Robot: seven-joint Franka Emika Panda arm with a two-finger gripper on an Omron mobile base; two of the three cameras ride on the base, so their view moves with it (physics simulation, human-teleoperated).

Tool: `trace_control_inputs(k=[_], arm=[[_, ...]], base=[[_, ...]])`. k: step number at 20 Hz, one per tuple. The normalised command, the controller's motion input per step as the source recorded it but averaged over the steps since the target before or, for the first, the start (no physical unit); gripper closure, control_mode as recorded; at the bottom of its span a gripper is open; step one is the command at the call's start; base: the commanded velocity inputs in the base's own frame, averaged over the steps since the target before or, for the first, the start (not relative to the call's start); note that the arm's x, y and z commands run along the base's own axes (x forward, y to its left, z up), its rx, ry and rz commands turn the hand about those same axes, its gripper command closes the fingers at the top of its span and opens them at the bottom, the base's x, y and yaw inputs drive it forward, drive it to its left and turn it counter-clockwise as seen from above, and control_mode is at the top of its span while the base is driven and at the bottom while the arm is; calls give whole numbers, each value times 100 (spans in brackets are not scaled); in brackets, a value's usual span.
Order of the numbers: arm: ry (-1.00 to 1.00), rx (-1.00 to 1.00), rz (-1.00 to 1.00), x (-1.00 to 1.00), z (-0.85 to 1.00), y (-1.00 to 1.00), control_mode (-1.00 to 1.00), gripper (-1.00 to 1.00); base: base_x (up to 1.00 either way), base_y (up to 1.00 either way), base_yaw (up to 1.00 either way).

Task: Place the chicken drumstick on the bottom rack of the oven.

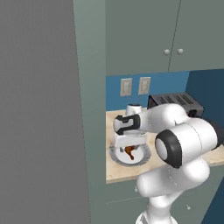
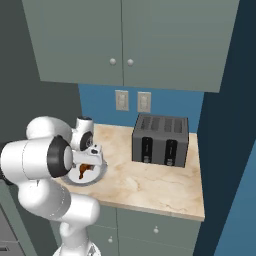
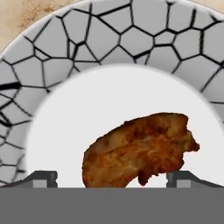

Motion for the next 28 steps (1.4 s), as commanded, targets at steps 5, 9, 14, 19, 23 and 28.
trace_control_inputs(k=[5,9,14,19,23,28], arm=[[0,0,0,0,-48,0,-100,-100],[0,0,0,-9,-32,0,-100,-100],[-6,0,-4,-26,-29,0,-100,-100],[-3,2,-4,-10,-46,0,-100,-100],[0,2,-4,0,-45,0,-100,100],[0,0,-3,0,-11,0,-100,100]], base=[[0,0,0],[0,0,0],[0,0,0],[0,0,0],[0,0,0],[0,0,0]])
